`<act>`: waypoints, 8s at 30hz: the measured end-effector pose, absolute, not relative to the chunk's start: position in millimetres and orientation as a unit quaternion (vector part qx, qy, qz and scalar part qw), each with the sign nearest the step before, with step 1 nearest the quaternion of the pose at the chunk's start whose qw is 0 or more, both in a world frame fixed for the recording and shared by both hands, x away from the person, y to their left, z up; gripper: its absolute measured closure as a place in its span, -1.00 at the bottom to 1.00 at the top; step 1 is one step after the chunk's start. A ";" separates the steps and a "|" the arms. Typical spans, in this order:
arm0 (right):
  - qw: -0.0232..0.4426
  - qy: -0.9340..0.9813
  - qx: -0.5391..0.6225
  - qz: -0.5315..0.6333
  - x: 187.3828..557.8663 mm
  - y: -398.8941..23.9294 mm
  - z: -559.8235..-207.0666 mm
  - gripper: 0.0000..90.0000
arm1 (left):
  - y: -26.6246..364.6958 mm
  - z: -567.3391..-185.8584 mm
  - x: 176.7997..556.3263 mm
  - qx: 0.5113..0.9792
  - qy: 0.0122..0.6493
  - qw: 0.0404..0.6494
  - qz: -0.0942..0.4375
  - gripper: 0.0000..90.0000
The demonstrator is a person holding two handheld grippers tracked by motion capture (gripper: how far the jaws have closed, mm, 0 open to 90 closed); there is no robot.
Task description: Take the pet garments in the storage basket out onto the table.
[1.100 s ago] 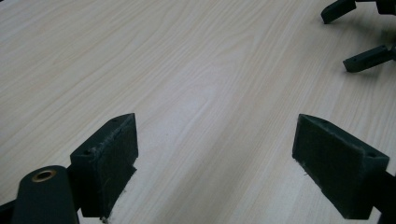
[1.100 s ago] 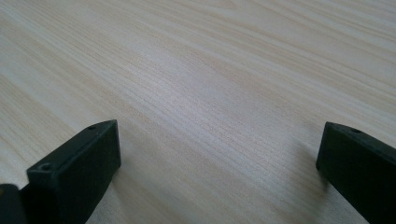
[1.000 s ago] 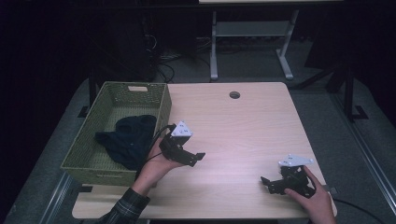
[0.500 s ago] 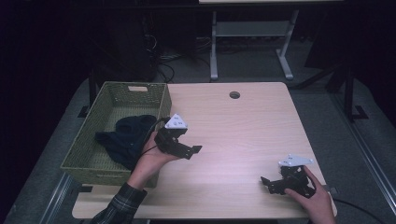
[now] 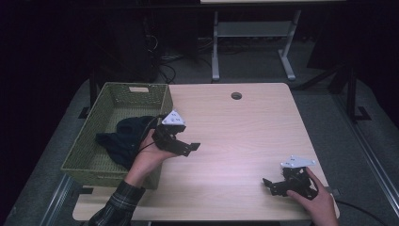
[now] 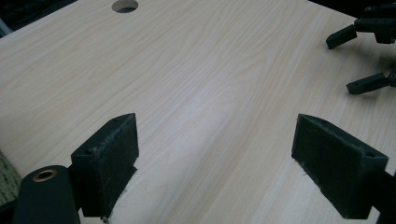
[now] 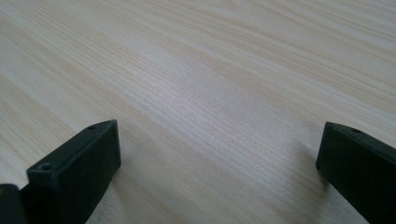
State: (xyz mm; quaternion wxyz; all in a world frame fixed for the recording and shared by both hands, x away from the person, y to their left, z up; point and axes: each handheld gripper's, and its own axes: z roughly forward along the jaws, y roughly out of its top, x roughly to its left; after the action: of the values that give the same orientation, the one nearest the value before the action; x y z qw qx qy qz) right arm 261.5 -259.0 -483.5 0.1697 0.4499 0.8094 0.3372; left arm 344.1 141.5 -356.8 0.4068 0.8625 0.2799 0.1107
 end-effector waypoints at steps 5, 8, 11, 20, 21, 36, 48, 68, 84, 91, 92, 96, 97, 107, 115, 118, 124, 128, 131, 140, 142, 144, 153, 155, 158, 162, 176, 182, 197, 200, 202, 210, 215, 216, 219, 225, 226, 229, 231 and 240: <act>0.170 0.809 0.450 0.337 261.5 -259.0 -483.5 -1.00 | 147.2 -355.9 345.2 0.862 0.285 0.405 0.112 -0.65; 0.170 0.809 0.450 0.337 261.5 -259.0 -483.5 -1.00 | 151.7 -354.4 346.1 0.862 0.285 0.403 0.114 -0.64; 0.170 0.809 0.450 0.337 261.5 -258.9 -483.5 -1.00 | 157.0 -352.8 347.0 0.859 0.292 0.405 0.113 -0.62; 0.169 0.809 0.450 0.337 261.4 -258.9 -483.5 -1.00 | 175.1 -346.9 350.0 0.854 0.305 0.405 0.121 -0.53; 0.169 0.809 0.450 0.337 261.4 -258.9 -483.4 -1.00 | 176.8 -346.5 350.1 0.851 0.309 0.406 0.121 -0.53; 0.169 0.809 0.450 0.337 261.4 -258.9 -483.4 -1.00 | 205.6 -339.0 353.0 0.841 0.333 0.404 0.136 -0.49; 0.170 0.809 0.450 0.337 261.4 -259.0 -483.5 -1.00 | 232.7 -336.9 356.2 0.830 0.355 0.402 0.151 -0.47; 0.169 0.808 0.451 0.338 261.4 -258.7 -483.4 -1.00 | 279.0 -346.5 366.3 0.817 0.393 0.383 0.177 -0.33; 0.169 0.808 0.451 0.338 261.4 -258.7 -483.4 -1.00 | 297.7 -383.8 384.2 0.826 0.428 0.331 0.157 -0.53; 0.169 0.808 0.451 0.338 261.4 -258.7 -483.5 -1.00 | 295.9 -404.5 391.4 0.840 0.435 0.293 0.140 -0.66; 0.169 0.808 0.451 0.338 261.4 -258.8 -483.4 -1.00 | 295.5 -407.0 392.2 0.843 0.436 0.283 0.138 -0.67; 0.169 0.808 0.451 0.338 261.4 -258.8 -483.5 -1.00 | 292.9 -414.3 394.2 0.851 0.438 0.259 0.129 -0.68; 0.169 0.808 0.451 0.338 261.4 -258.7 -483.4 -1.00 | 292.3 -416.4 394.7 0.854 0.438 0.251 0.127 -0.69; 0.169 0.808 0.451 0.338 261.3 -258.7 -483.5 -1.00 | 285.5 -431.0 397.9 0.866 0.441 0.202 0.119 -0.66; 0.169 0.808 0.451 0.338 261.3 -258.7 -483.5 -1.00 | 288.3 -422.9 397.7 0.865 0.451 0.193 0.104 0.31; 0.169 0.808 0.451 0.338 261.4 -258.7 -483.5 -1.00 | 292.7 -415.7 397.9 0.855 0.464 0.207 0.106 0.47; 0.169 0.808 0.451 0.338 261.4 -258.7 -483.4 -1.00 | 301.3 -402.3 394.3 0.837 0.475 0.249 0.112 0.48; 0.169 0.808 0.451 0.338 261.4 -258.7 -483.4 -1.00 | 307.8 -388.0 389.6 0.823 0.477 0.283 0.123 0.48; 0.169 0.809 0.451 0.338 261.4 -258.8 -483.5 -1.00 | 313.0 -375.4 384.7 0.811 0.477 0.313 0.130 0.49; 0.169 0.808 0.451 0.338 261.4 -258.7 -483.4 -1.00 | 321.8 -345.7 371.7 0.774 0.466 0.407 0.136 0.49; 0.169 0.808 0.451 0.338 261.4 -258.7 -483.4 -1.00 | 322.1 -340.1 369.0 0.773 0.459 0.416 0.140 0.49; 0.169 0.808 0.451 0.338 261.4 -258.8 -483.4 -1.00 | 322.4 -335.1 366.4 0.770 0.453 0.425 0.144 0.49; 0.169 0.808 0.451 0.338 261.4 -258.8 -483.5 -1.00 | 320.0 -314.0 358.4 0.763 0.426 0.461 0.154 0.49; 0.169 0.809 0.451 0.338 261.4 -258.8 -483.5 -1.00 | 317.1 -308.6 356.5 0.762 0.419 0.468 0.156 0.49; 0.169 0.809 0.451 0.338 261.4 -258.8 -483.5 -1.00 | 311.6 -301.5 354.1 0.760 0.409 0.480 0.156 0.49; 0.169 0.808 0.451 0.338 261.4 -258.8 -483.5 -1.00 | 303.4 -293.5 351.9 0.761 0.394 0.493 0.152 0.50; 0.169 0.808 0.452 0.338 261.4 -258.7 -483.5 -1.00 | 263.2 -276.1 350.3 0.762 0.347 0.531 0.130 0.50; 0.169 0.808 0.451 0.338 261.4 -258.7 -483.5 -1.00 | 244.9 -274.7 353.4 0.769 0.331 0.532 0.122 0.50; 0.168 0.808 0.452 0.338 261.3 -258.6 -483.4 -1.00 | 195.9 -282.6 356.0 0.784 0.298 0.534 0.106 0.51; 0.169 0.808 0.452 0.339 261.4 -258.6 -483.4 -1.00 | 187.5 -285.9 356.7 0.785 0.295 0.535 0.102 0.51; 0.169 0.808 0.451 0.339 261.5 -258.7 -483.5 -1.00 | 181.8 -288.2 357.5 0.786 0.294 0.535 0.100 0.51; 0.169 0.808 0.451 0.339 261.5 -258.7 -483.4 -1.00 | 157.0 -297.0 360.3 0.792 0.282 0.534 0.085 0.51; 0.169 0.808 0.451 0.339 261.5 -258.7 -483.4 -1.00 | 140.6 -304.0 363.8 0.794 0.278 0.537 0.068 0.51; 0.169 0.808 0.451 0.338 261.4 -258.7 -483.3 -1.00 | 137.1 -305.6 364.4 0.796 0.276 0.534 0.068 0.51; 0.170 0.808 0.451 0.338 261.5 -258.7 -483.4 -1.00 | 126.7 -310.6 365.5 0.800 0.274 0.530 0.067 0.51; 0.170 0.808 0.451 0.338 261.4 -258.7 -483.4 -1.00 | 105.6 -323.2 368.5 0.806 0.271 0.522 0.062 0.51; 0.169 0.808 0.451 0.338 261.4 -258.7 -483.3 -1.00 | 102.0 -325.8 369.0 0.807 0.271 0.522 0.060 0.51; 0.170 0.808 0.451 0.338 261.4 -258.8 -483.3 -1.00 | 90.2 -334.2 369.9 0.813 0.268 0.514 0.055 0.51; 0.169 0.808 0.451 0.339 261.5 -258.7 -483.5 -1.00 | 82.3 -341.3 371.0 0.816 0.268 0.509 0.052 0.51; 0.170 0.809 0.450 0.338 261.5 -258.9 -483.5 -1.00 | 47.3 -376.6 376.9 0.837 0.267 0.478 0.031 0.51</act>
State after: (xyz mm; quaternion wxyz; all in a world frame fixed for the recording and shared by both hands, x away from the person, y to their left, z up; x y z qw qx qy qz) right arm 261.5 -258.9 -483.5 0.1703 0.4498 0.8090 0.3380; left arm 376.9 47.3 -376.6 0.4777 0.8366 0.2665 0.0307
